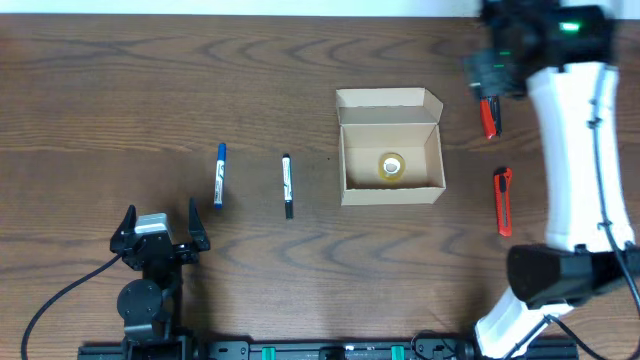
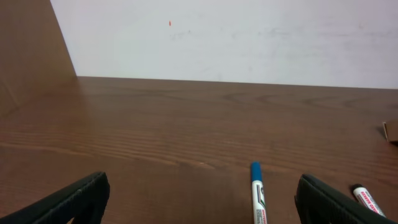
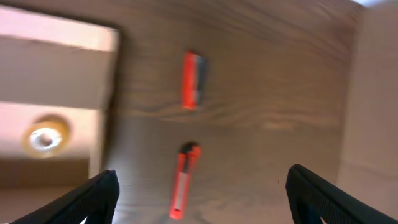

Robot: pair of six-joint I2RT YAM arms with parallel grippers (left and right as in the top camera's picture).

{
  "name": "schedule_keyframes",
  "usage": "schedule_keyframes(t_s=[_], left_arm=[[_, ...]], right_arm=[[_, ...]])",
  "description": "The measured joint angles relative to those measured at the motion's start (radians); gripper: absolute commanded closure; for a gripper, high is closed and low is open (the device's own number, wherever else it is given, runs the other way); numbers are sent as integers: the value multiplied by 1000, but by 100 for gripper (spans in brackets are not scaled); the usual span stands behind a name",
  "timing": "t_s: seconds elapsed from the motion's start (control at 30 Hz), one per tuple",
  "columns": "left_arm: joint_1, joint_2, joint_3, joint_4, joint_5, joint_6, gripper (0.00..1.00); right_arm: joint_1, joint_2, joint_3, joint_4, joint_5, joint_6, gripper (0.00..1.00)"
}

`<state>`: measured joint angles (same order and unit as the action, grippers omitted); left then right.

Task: Pack container
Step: 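Raise the right gripper and move it over the red stapler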

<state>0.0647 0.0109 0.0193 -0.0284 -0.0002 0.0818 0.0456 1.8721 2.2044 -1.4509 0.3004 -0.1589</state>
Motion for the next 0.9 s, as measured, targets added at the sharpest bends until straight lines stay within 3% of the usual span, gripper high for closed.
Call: schedule_keyframes(t_s=[0.2,0.53,0.8,0.9], left_arm=[[0,0,0,0,0,0,5],[0,0,0,0,0,0,5],[0,0,0,0,0,0,5],[0,0,0,0,0,0,5]], right_arm=[[-132,-10,1,97,-117,-82,12],[-184,122,5,323,-178,-166,9],[-218,271,5,328,-182,-48,17],[-220,306,5,325,-180,42,15]])
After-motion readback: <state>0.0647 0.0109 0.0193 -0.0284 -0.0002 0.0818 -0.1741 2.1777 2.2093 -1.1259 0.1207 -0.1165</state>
